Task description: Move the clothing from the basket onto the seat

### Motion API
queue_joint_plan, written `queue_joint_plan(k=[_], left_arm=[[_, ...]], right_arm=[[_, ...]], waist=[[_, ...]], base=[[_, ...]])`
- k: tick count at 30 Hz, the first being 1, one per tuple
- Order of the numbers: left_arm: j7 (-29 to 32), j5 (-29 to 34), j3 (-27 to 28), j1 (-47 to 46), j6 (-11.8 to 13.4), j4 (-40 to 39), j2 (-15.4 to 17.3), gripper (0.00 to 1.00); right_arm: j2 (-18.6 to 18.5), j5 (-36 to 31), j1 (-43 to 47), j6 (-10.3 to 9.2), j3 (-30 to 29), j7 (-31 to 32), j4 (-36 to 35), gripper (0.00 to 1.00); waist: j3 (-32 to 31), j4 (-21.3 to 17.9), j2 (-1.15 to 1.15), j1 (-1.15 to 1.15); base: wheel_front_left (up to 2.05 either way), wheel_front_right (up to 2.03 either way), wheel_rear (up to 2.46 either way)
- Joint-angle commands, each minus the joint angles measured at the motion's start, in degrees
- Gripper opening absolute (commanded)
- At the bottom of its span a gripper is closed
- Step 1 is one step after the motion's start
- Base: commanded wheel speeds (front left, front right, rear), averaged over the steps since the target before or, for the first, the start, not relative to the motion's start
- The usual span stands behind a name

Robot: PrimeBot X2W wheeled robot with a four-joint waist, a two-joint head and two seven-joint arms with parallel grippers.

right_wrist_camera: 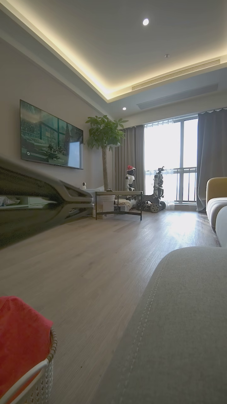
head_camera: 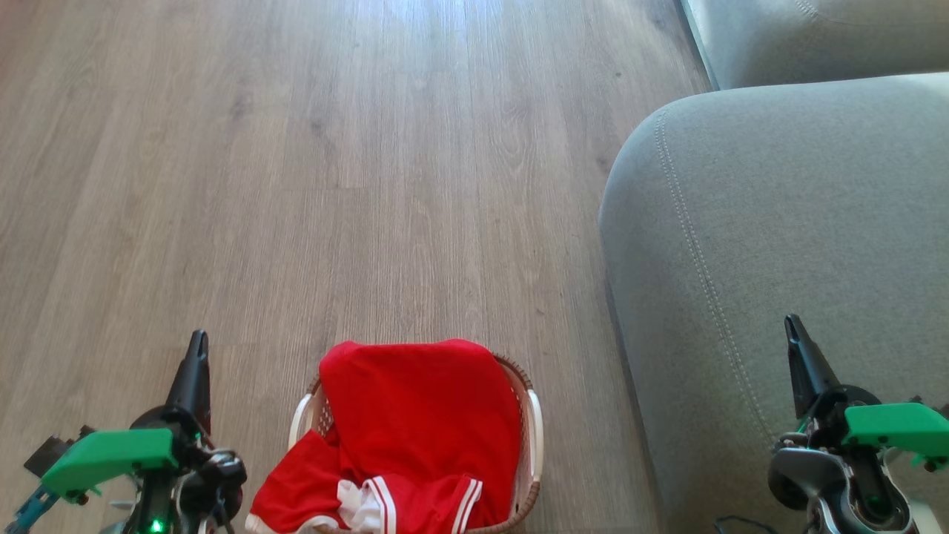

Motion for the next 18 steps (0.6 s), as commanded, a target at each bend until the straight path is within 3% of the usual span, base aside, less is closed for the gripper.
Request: queue_joint_plan(k=[1,9,10,18], left_arm=[[0.4,-0.2,2.1,-2.8,-0.4,-1.6,0.4,0.00],[0.4,-0.2,2.1,-2.8,-0.4,-1.6,0.4,0.00],[0.0,0.0,0.0,0.0,0.1,0.1,0.0,1.00],[-1.1,0.0,-0.6,0.7,0.0,0.9,-0.1,1.00]], right_arm=[[0.1,-0.5,-2.9,0.00,1.0,0.3,-1.9,0.00],[0.1,-0.5,-2.9,0.00,1.0,0.3,-1.9,0.00],[0.0,0.0,0.0,0.00,0.1,0.0,0.2,1.00],[0.0,-0.6,0.9,0.01,1.2,-1.0,0.6,1.00]], waist=[[0.0,0.0,0.00,0.00],[0.0,0.0,0.00,0.00],[0.0,0.0,0.00,0.00],[0.0,0.0,0.00,0.00]], base=[[0.00,0.00,0.00],[0.00,0.00,0.00],[0.00,0.00,0.00],[0.00,0.00,0.00]])
